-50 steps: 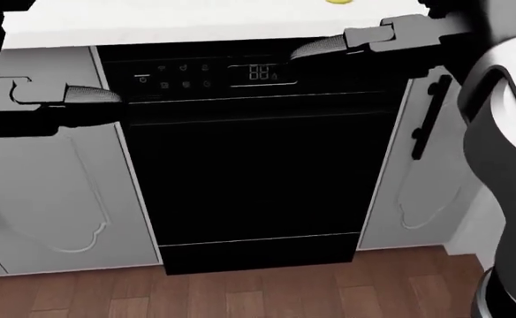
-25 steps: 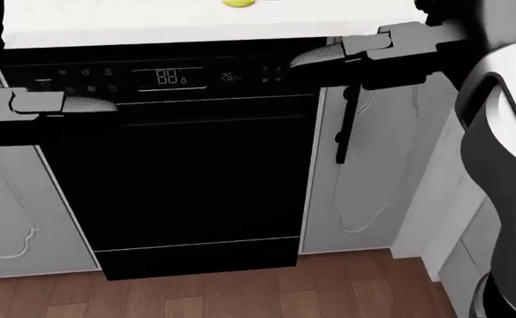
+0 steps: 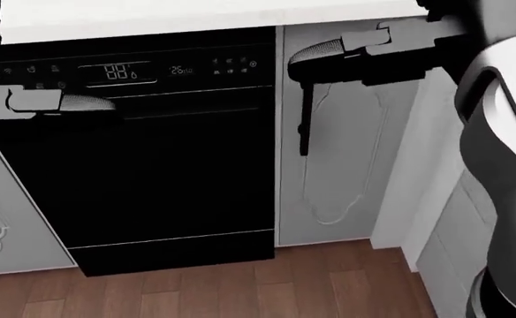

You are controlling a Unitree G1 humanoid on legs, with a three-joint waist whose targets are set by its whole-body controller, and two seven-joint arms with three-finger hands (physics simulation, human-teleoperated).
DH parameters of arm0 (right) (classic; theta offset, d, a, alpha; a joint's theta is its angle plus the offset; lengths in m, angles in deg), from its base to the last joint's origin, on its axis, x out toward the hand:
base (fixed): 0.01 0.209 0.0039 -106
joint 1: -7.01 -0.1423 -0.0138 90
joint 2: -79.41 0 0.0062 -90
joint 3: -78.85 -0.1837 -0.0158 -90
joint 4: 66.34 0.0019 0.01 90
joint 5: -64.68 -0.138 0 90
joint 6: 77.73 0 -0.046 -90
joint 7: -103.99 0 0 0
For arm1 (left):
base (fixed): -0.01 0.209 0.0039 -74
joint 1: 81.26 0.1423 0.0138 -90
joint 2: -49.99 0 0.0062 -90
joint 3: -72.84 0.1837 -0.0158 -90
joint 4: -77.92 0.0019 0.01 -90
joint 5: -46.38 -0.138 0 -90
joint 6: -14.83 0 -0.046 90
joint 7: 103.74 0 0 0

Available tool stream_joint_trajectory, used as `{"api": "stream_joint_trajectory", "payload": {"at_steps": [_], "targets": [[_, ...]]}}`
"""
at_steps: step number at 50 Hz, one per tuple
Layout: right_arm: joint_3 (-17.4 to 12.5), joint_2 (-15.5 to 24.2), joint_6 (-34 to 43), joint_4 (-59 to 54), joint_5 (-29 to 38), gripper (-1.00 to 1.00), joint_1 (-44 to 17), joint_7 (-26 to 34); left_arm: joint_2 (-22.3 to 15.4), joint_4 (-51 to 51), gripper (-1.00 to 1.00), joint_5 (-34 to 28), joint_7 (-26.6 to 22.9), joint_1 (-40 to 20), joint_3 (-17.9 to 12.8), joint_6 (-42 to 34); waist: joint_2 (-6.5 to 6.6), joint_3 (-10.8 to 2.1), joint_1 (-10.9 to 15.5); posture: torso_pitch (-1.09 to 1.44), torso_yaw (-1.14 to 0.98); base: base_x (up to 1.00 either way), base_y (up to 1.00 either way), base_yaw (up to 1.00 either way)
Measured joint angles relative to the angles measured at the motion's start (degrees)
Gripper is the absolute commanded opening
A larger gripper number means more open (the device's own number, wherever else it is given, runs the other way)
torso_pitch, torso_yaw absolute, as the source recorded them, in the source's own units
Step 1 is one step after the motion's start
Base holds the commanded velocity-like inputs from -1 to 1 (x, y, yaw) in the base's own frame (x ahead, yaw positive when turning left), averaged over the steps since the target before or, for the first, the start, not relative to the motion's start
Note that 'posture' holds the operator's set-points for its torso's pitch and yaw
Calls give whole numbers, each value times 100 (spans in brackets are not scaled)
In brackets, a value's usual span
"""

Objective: Place the bread and cheese on the cutting board.

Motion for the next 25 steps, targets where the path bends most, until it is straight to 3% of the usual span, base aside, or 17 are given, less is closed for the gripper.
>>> {"api": "stream_joint_trajectory", "payload": {"at_steps": [2, 7, 13, 18, 20, 21, 23, 25], "targets": [[21, -26, 4, 32, 33, 100, -48, 13, -5, -8, 100, -30, 5, 52, -12, 53, 134, -48, -10, 0, 0, 0, 0, 0], [92, -62, -65, 53, 50, 100, -4, 80, 52, 34, 100, -163, 5, 167, 38, 124, 5, -83, -20, 0, 0, 0, 0, 0], [153, -101, -90, 55, 141, 100, 120, 143, 134, 36, 100, -289, -64, 264, 102, 219, -29, -89, -7, 0, 0, 2, 0, 0], [183, -125, -70, 38, 233, 100, 187, 266, 190, 94, 100, -360, -134, 285, 126, 187, 141, 29, -29, 0, 0, 37, 0, 0], [177, -136, -106, 125, 273, 100, 181, 298, 187, -6, 100, -369, -155, 277, 102, 211, 251, -10, -45, 0, 0, 48, 0, 0], [178, -150, -127, 163, 294, 100, 172, 309, 175, -36, 100, -373, -165, 267, 84, 229, 268, -19, -54, 0, 0, 50, 0, 0], [216, -184, -138, 196, 308, 100, 151, 347, 147, -63, 100, -393, -167, 261, 14, 236, 171, -16, -9, 0, 0, 51, 0, 0], [255, -199, -121, 158, 294, 100, 122, 398, 128, -71, 100, -426, -149, 269, -35, 191, 226, -53, -10, 0, 0, 50, 0, 0]]}}
